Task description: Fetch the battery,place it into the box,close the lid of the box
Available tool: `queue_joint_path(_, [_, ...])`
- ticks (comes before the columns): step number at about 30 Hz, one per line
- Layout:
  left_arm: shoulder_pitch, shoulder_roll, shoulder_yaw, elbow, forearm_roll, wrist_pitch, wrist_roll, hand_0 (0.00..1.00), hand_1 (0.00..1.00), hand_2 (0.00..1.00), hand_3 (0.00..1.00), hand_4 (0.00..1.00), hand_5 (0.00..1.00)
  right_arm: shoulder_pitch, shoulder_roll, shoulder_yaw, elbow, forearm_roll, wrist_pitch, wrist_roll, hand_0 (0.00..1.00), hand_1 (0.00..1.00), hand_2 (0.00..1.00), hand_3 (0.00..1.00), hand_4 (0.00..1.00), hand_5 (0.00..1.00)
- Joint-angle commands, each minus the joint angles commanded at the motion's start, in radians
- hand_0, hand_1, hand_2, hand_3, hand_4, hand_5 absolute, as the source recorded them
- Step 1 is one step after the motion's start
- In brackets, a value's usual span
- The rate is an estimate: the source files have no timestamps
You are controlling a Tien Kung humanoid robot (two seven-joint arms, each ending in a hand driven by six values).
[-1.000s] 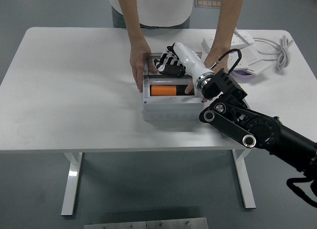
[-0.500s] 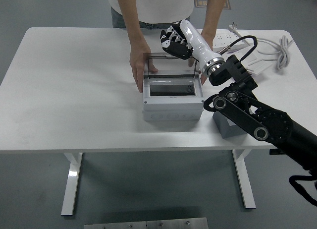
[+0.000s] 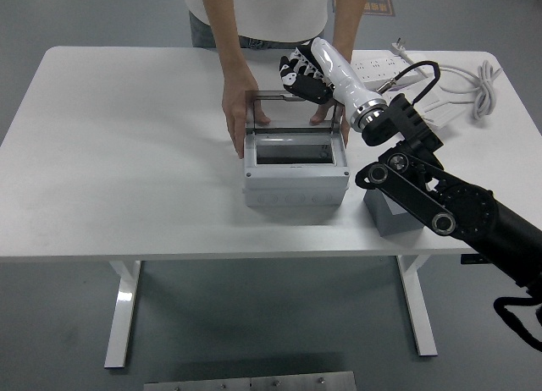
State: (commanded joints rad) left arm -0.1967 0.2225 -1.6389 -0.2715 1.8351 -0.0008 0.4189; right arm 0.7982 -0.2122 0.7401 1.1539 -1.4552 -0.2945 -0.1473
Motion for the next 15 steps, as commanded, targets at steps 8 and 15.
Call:
queue_joint_path(8, [-0.003, -0.001, -0.001, 0.000, 0.002, 0.000, -0.001, 0.590, 0.684, 0.593, 0.578, 0.548, 0.002, 0.003, 0.003, -0.008, -0.038, 0.001, 0.015, -0.001, 0.746, 0.654, 0.640, 0.676, 0.896, 0.736])
queue_joint_path(15, [-0.005, -0.002, -0.002, 0.001, 0.004, -0.001, -0.002, 0.591, 0.682, 0.593, 0.578, 0.547, 0.002, 0.002, 0.005, -0.011, -0.062, 0.010, 0.010, 0.004, 0.788, 0.694, 0.676, 0.702, 0.998, 0.930])
